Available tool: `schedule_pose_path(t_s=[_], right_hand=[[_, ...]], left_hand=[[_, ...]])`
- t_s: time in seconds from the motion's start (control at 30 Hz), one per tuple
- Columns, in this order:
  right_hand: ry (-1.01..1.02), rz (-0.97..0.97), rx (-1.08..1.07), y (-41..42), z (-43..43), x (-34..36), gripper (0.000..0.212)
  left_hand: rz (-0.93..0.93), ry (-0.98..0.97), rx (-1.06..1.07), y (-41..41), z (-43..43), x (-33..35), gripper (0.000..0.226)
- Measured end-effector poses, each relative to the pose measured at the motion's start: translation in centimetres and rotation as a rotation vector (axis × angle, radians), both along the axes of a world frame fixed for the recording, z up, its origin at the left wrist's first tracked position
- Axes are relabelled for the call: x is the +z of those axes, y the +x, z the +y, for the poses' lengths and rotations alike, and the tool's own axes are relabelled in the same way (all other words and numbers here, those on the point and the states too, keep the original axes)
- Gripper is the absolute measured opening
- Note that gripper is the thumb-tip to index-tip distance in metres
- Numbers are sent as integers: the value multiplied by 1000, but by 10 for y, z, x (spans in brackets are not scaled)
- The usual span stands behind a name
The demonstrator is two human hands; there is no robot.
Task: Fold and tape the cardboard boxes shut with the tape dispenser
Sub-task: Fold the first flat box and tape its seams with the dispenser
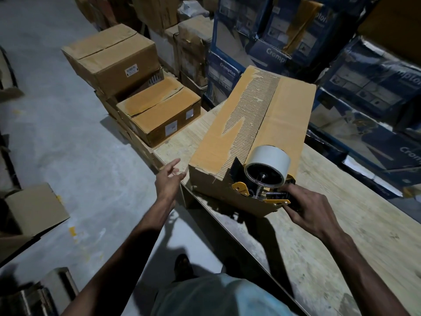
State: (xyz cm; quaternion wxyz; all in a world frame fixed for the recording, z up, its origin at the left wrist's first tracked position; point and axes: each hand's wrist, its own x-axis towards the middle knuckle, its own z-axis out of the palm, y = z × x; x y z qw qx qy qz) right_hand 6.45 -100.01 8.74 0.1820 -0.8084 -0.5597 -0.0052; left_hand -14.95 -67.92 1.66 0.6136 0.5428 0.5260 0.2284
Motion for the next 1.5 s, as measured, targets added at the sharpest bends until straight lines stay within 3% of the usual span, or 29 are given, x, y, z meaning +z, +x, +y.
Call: schedule_pose_path(t_s=[0.07, 0.17, 0.37, 0.43, 0.53, 0.67, 0.83, 0.93, 1.13, 1.4, 1.43, 1.5], right_hand=[[4, 1, -1, 0, 0, -1, 56], [19, 7, 4, 0, 0, -3, 55], [31, -10, 16, -1, -1, -3, 52], [19, 0, 21, 0, -2, -5, 51], [5, 14, 15, 1, -3, -6, 51], [23, 11, 27, 1, -3, -5, 54], [20, -8, 29, 1, -4, -7, 54], [25, 5, 18, 3, -6, -9, 53], [2, 3, 33, 2, -6, -9, 53], [-109, 1, 41, 7, -5, 2, 53], [-111, -6, 39, 8, -9, 6, 53], [-108, -15, 27, 14, -22, 10, 54]], left_hand=[[-43, 207, -149, -5, -8, 4, 65], [-79, 203, -326, -8, -18, 9, 82], [169, 263, -399, -6, -17, -13, 86], [224, 467, -393, -6, -21, -8, 94], [361, 943, -466, -5, -30, 4, 100], [433, 1397, -789, 11, -36, 3, 68], [411, 1339, -979, 36, -72, 23, 16], [429, 1317, -947, 39, -83, 26, 10], [289, 1316, -859, 39, -78, 4, 12], [269, 1416, -907, 36, -71, -2, 26], [246, 1437, -906, 36, -70, -3, 32], [237, 1435, -918, 37, -68, -3, 67]])
